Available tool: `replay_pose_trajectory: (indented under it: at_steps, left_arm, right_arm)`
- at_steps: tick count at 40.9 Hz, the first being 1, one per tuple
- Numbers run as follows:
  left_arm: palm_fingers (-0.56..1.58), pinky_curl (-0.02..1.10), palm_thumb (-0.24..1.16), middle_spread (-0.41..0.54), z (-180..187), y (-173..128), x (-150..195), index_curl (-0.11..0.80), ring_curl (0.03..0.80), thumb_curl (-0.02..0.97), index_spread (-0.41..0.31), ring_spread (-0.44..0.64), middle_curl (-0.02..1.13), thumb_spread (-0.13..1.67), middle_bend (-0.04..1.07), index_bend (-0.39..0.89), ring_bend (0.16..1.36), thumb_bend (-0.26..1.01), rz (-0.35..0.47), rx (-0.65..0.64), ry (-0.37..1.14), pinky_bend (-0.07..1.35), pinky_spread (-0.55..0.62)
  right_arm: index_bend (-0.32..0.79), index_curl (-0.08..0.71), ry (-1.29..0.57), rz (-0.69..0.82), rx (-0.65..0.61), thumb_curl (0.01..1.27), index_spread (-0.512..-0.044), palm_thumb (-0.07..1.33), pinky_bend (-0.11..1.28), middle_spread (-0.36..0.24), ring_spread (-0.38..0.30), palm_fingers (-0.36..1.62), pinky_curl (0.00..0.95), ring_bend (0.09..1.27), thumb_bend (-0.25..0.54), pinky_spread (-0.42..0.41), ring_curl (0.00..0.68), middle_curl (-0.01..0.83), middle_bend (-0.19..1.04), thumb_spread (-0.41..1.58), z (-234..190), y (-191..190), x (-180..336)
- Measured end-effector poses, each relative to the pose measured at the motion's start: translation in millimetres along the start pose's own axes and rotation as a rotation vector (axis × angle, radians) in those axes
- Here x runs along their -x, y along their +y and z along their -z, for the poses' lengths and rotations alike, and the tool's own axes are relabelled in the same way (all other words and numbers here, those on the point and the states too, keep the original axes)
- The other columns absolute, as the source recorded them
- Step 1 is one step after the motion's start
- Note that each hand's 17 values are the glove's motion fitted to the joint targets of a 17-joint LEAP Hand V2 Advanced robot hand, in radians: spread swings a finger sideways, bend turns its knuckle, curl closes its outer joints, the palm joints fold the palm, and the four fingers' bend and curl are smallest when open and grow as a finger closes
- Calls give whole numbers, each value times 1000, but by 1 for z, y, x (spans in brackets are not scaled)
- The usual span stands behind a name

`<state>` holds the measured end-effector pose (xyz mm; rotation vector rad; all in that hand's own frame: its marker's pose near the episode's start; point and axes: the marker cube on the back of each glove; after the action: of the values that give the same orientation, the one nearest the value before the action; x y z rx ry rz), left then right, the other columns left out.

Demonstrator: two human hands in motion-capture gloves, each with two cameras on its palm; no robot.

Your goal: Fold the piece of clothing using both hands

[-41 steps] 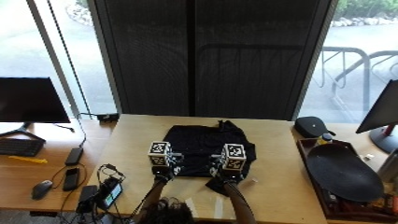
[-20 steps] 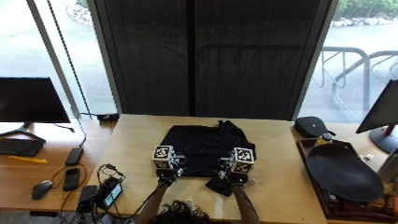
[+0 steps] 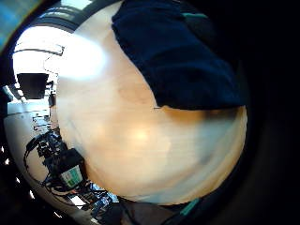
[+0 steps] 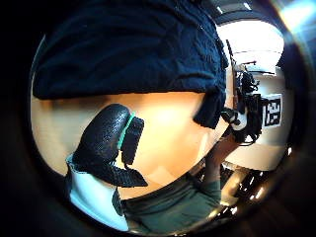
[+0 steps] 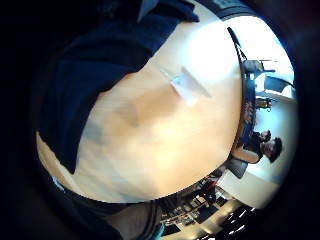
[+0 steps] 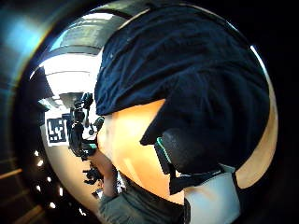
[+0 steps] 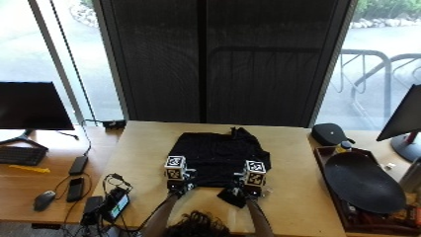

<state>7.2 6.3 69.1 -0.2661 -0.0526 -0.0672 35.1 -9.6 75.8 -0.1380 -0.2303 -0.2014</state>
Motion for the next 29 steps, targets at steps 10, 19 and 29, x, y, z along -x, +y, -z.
replay_pose_trajectory:
  at_steps: [10, 19, 29]
  left_arm:
    - [305, 304, 388, 34, -18, -7, 2, 262, 318, 312, -76, 182, 400, 1114, 216, 157, 630, 7, -17, 95, -46, 464, 373]
    - [529, 302, 497, -46, -12, -13, 8, 337, 306, 313, -132, 82, 400, 1235, 200, 247, 563, 42, 6, -79, -185, 415, 282]
    - [911, 312, 644, -185, -2, -18, 21, 372, 313, 338, -210, -147, 411, 1273, 205, 204, 550, 86, -7, -293, -393, 388, 37]
  right_arm:
    - [151, 179, 112, -215, 156, 328, -348, 518, 807, 91, 211, -41, 357, 269, -20, 250, 245, 245, 166, 1095, -19, 1, -36]
    - [305, 263, 38, -32, 18, 333, -359, 625, 577, 23, 101, 327, 291, 379, 22, 193, 274, 267, 200, 1137, -13, -7, -20]
    - [286, 322, 412, -213, -109, 351, -336, 820, 523, -75, -60, 728, 292, 449, 91, 94, 318, 303, 184, 1189, 2, 5, -34]
